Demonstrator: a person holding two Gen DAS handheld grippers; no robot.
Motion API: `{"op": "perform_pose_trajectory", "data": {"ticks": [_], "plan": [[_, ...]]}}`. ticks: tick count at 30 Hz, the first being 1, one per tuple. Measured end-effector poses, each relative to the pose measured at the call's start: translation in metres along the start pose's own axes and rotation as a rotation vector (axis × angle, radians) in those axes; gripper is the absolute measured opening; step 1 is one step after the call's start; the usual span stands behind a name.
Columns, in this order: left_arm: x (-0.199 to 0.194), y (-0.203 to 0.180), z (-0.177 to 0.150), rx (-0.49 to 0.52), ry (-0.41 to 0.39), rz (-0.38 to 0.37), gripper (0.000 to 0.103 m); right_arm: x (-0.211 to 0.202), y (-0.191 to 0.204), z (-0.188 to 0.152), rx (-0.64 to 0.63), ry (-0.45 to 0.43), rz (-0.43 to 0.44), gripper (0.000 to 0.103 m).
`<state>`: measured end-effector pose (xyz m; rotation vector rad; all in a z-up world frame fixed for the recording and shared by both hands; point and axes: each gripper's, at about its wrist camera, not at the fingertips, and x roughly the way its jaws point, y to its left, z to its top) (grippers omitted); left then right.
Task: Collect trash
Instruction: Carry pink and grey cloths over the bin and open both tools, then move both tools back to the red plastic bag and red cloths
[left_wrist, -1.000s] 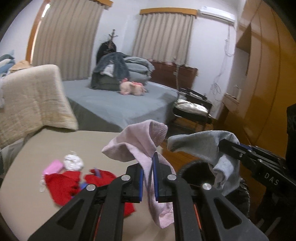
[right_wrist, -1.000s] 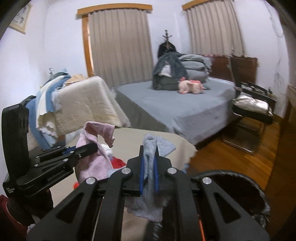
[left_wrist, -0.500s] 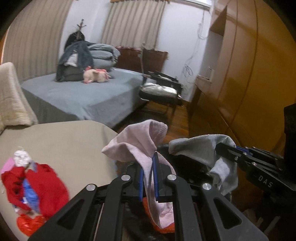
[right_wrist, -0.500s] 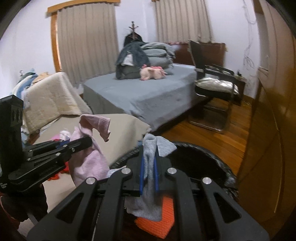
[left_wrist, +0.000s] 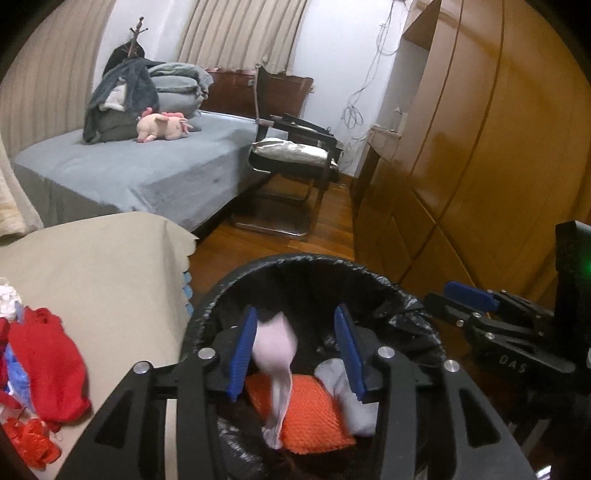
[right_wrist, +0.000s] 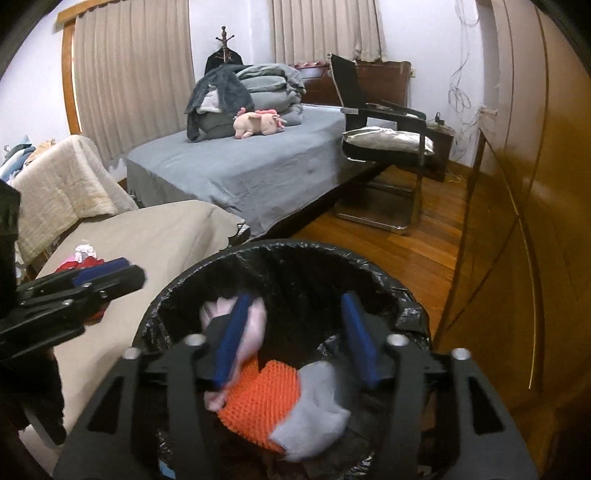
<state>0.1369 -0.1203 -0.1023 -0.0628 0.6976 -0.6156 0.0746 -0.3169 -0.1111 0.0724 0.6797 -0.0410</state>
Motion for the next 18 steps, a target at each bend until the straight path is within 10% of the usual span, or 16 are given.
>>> {"op": "perform_pose_trajectory", "data": {"ticks": [4,18], "plan": [[-0.016,0.015,0.000,-0.015,-0.030,0.052,0.063,-0.005,0.010,0.004,0.002,-0.044,-0.013,0.094],[-0.104,0.093,-0.018,-0.069,-0.146,0.335,0.084,0.012,0.103,0.023,-0.056,-0.074,0.170,0.096]]}}
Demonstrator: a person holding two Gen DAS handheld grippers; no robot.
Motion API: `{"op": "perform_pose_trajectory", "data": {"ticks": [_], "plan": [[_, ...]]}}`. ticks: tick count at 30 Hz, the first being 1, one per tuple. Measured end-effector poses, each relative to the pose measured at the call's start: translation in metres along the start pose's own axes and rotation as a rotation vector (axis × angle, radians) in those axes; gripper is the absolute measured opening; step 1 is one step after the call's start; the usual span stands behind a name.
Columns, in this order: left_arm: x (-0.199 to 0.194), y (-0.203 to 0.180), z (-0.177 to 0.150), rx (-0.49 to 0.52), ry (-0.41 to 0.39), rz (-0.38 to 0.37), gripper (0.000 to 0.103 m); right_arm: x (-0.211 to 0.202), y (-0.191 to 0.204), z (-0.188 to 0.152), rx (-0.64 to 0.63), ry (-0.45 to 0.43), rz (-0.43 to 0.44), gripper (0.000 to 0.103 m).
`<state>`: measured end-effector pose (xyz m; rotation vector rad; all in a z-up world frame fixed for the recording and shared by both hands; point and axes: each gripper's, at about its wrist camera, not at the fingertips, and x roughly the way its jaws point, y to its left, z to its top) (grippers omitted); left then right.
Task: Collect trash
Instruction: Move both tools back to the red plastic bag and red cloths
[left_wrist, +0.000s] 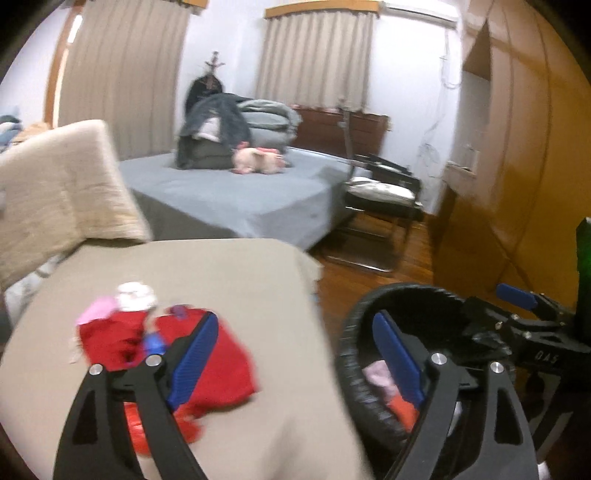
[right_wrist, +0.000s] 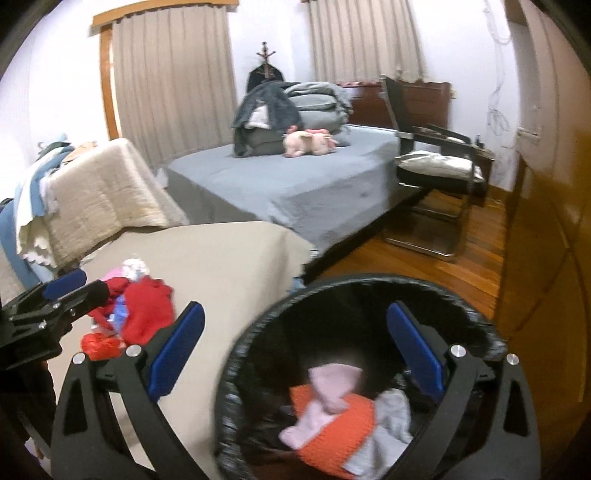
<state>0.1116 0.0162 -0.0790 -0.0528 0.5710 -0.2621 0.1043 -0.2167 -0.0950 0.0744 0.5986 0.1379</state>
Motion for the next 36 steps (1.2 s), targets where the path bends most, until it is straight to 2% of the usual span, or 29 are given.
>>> {"op": "perform_pose_trajectory", "data": {"ticks": [8,15,22,30,32,36], "plan": [[-0.016,0.065,-0.028,-0.038,0.019,0.179,0.084,0.025,0.061,-0.003,-0.048,0.009,0.104,0.096],[-0.019,0.102,-0.057,-0.101,0.068,0.244,0.084,0.050,0.106,-0.015,-0.111,0.034,0.158,0.096],[-0.006,0.116,-0.081,-0.148,0.122,0.245,0.082,0.074,0.128,-0.029,-0.140,0.073,0.171,0.096],[0.014,0.120,-0.092,-0.188,0.173,0.209,0.078,0.086,0.131,-0.035,-0.147,0.098,0.162,0.096],[0.020,0.120,-0.094,-0.190,0.187,0.203,0.076,0.087,0.131,-0.035,-0.151,0.101,0.160,0.096],[0.030,0.121,-0.097,-0.210,0.220,0.171,0.060,0.089,0.132,-0.036,-0.153,0.103,0.159,0.096]]}}
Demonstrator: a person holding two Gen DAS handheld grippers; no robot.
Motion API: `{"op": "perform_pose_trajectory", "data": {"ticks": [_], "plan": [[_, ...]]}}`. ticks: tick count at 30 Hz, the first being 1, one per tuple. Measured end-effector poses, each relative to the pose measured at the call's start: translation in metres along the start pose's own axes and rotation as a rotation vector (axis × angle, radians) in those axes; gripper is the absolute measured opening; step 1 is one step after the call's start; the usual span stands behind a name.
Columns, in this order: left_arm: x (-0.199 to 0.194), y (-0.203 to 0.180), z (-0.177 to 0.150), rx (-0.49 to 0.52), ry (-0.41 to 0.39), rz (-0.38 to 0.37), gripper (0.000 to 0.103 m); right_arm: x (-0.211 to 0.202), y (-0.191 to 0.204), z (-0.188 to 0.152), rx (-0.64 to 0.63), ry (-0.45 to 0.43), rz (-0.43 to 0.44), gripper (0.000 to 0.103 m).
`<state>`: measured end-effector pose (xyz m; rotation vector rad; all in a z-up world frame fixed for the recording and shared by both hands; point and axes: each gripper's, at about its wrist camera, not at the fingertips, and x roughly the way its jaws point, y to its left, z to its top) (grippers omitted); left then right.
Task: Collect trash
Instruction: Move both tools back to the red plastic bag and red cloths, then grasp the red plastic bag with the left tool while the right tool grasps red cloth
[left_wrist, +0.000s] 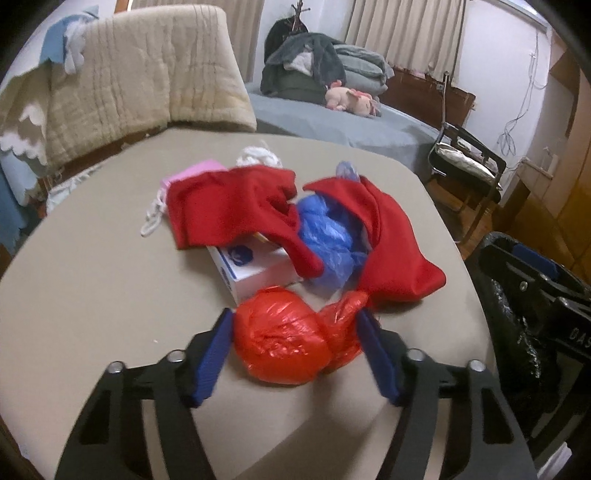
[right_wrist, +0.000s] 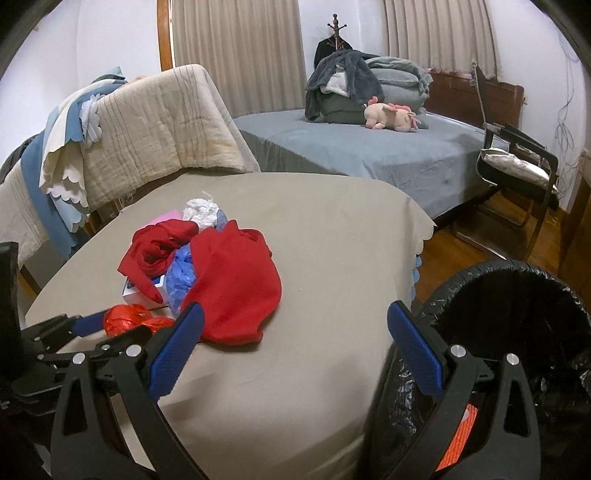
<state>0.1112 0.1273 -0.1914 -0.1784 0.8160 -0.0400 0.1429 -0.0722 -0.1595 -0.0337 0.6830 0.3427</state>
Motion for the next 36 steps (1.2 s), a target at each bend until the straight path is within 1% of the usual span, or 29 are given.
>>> {"op": "perform_pose_trajectory", "data": {"ticks": [4,7,12,15,19,23,30,34,35,36], "plan": [[-0.001,-0.002,-0.001,0.005,-0.002,-0.006,0.044,0.002,0.001,0.000,-0.004,0.000,-0.001,0.096],[-0.004,-0.003,0.000,0.007,-0.012,-0.005,0.039,0.003,0.002,0.002,-0.009,0.001,0.003,0.096],[-0.011,-0.006,0.000,0.015,-0.029,-0.009,0.034,0.008,0.009,0.003,-0.016,0.008,0.016,0.096],[-0.021,-0.004,0.003,0.023,-0.055,-0.005,0.034,0.010,0.013,0.005,-0.020,0.009,0.022,0.096],[-0.037,0.001,0.011,0.037,-0.112,0.029,0.034,0.015,0.015,0.008,-0.010,0.012,0.029,0.096],[-0.043,0.008,0.019,0.040,-0.149,0.068,0.034,0.021,0.020,0.009,-0.010,0.022,0.029,0.096],[-0.041,0.017,0.027,0.050,-0.168,0.090,0.034,0.042,0.027,0.008,-0.002,0.068,0.030,0.096],[-0.041,0.018,0.027,0.048,-0.167,0.090,0.034,0.059,0.030,0.003,-0.009,0.127,0.018,0.096],[-0.041,0.018,0.027,0.048,-0.166,0.090,0.034,0.062,0.030,0.002,-0.012,0.140,0.021,0.093],[-0.040,0.019,0.028,0.046,-0.164,0.090,0.034,0.065,0.032,0.001,-0.017,0.155,0.030,0.082]]}}
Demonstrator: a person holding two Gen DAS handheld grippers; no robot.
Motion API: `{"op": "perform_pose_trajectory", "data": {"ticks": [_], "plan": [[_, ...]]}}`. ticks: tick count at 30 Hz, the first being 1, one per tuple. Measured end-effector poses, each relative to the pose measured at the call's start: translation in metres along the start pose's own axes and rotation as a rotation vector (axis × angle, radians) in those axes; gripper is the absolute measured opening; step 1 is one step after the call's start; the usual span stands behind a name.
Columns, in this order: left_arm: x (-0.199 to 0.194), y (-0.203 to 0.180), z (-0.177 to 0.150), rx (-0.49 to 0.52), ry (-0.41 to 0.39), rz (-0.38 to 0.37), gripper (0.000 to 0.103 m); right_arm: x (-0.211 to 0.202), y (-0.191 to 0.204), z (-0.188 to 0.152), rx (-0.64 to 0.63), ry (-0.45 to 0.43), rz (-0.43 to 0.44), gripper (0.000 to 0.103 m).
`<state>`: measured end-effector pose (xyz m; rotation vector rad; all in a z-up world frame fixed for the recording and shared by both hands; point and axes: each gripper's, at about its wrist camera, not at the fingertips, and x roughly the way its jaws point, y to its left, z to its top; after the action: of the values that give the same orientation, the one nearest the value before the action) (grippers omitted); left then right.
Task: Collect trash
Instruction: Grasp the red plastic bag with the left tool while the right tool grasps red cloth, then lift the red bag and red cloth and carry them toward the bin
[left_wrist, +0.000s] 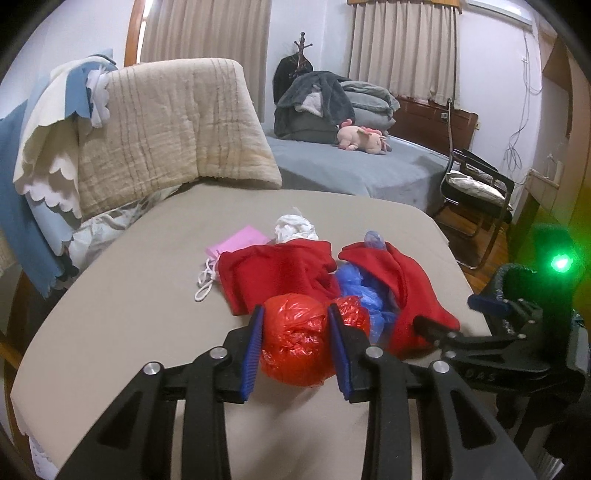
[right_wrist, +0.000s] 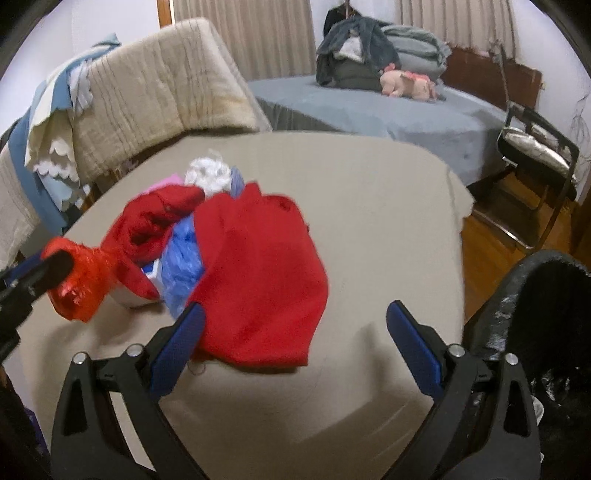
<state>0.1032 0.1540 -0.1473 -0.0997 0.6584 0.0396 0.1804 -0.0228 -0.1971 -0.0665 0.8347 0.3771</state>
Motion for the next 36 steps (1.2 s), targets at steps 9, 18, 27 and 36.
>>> {"op": "perform_pose_trajectory", "data": {"ticks": [9,18,27,36], "plan": [[0.004,0.003,0.000,-0.007,0.014,-0.007,0.034,0.011,0.006,-0.001,-0.015,0.074,0.122,0.022],[-0.005,-0.004,0.007,0.003,-0.009,-0.016,0.034,-0.029,0.002,0.017,-0.015,-0.025,0.163,0.008],[-0.021,-0.016,0.026,0.009,-0.050,-0.030,0.034,-0.073,-0.010,0.050,-0.009,-0.138,0.195,0.007],[-0.036,-0.031,0.045,0.020,-0.088,-0.056,0.034,-0.113,-0.019,0.070,-0.001,-0.227,0.219,0.007]]}}
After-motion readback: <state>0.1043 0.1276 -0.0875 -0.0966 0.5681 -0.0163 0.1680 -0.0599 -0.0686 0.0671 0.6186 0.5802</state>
